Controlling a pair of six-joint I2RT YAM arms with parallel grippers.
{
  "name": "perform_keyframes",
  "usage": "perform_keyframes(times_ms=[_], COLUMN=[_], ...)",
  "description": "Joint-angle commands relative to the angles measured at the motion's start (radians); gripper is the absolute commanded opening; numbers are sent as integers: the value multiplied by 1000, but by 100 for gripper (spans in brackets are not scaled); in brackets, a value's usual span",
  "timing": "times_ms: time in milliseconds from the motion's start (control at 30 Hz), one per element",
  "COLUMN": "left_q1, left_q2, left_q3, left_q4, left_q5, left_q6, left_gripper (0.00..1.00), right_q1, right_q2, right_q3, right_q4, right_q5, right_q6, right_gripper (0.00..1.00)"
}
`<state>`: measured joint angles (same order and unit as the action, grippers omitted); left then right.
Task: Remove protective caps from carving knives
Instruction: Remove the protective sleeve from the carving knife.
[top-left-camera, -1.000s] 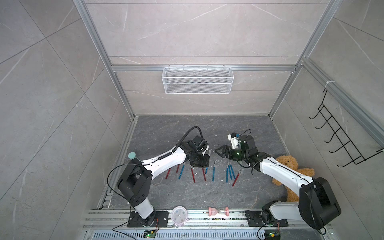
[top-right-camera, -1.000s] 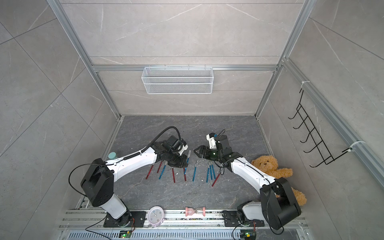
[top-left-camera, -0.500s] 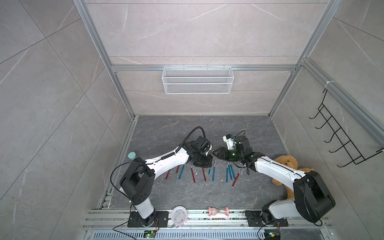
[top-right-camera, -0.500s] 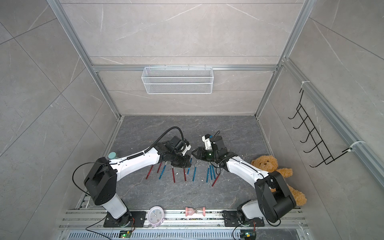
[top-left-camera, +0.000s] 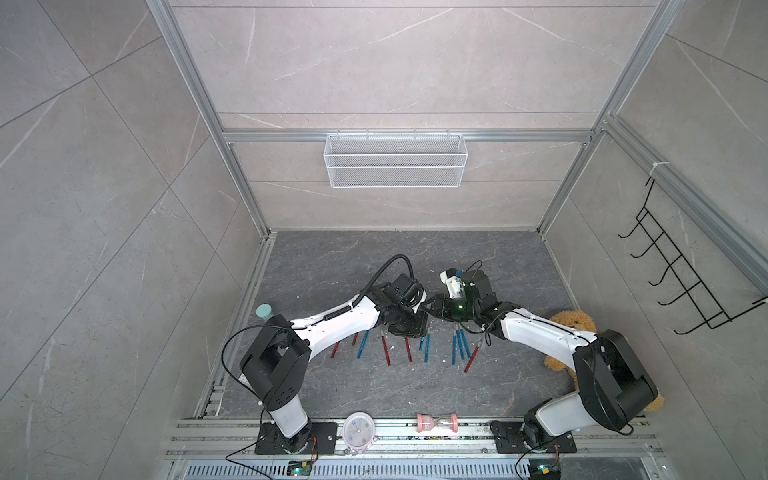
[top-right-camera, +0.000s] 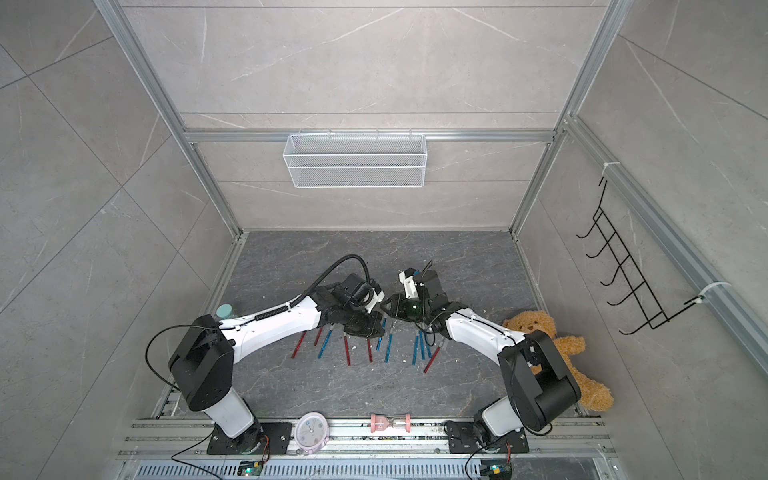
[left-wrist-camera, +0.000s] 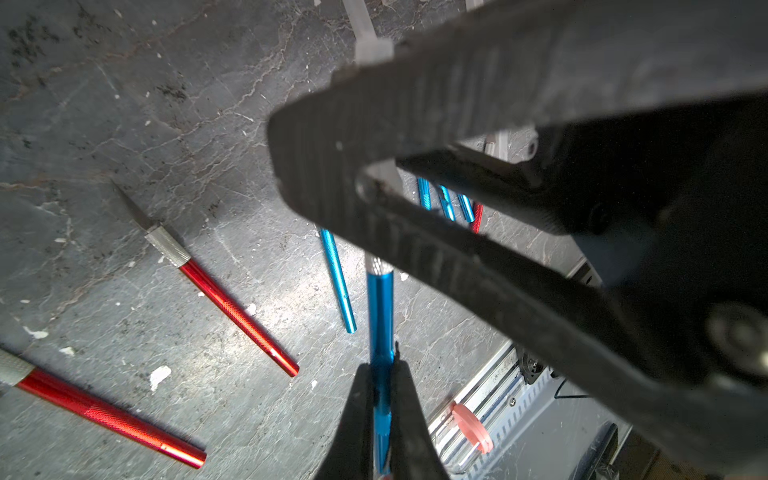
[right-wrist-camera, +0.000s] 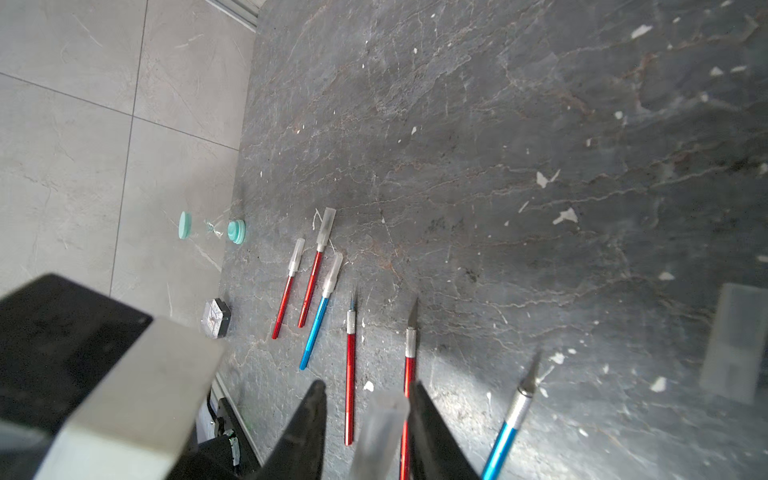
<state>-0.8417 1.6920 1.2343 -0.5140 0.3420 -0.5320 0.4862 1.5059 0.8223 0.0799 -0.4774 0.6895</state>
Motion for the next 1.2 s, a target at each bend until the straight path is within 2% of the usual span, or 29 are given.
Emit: perform_keyframes(times_ms=[0,233,467,733,1167], left_q1=[-4,-5,-5,-14,-21], left_q2=[-4,-8,-9,-17,-35], left_q3=[34,25,22,6,-19], left_q4=[19,23,23,17,1], left_q5=[17,12,13,2,-13], left_q6=[-13,-15,-16,-18,-20], left_gripper=[5,5,5,5,5], right_q1=[7,8,9,3,-21], right_q2=[11,10,-4,-12,14], right_q3=[25,20,23,64,147], right_q4=[3,-3,-30,-74,-85], right_q5=[16,29,61,112,123], right_q6=[15,25,31,30,21], right_gripper=[31,21,15,12,11])
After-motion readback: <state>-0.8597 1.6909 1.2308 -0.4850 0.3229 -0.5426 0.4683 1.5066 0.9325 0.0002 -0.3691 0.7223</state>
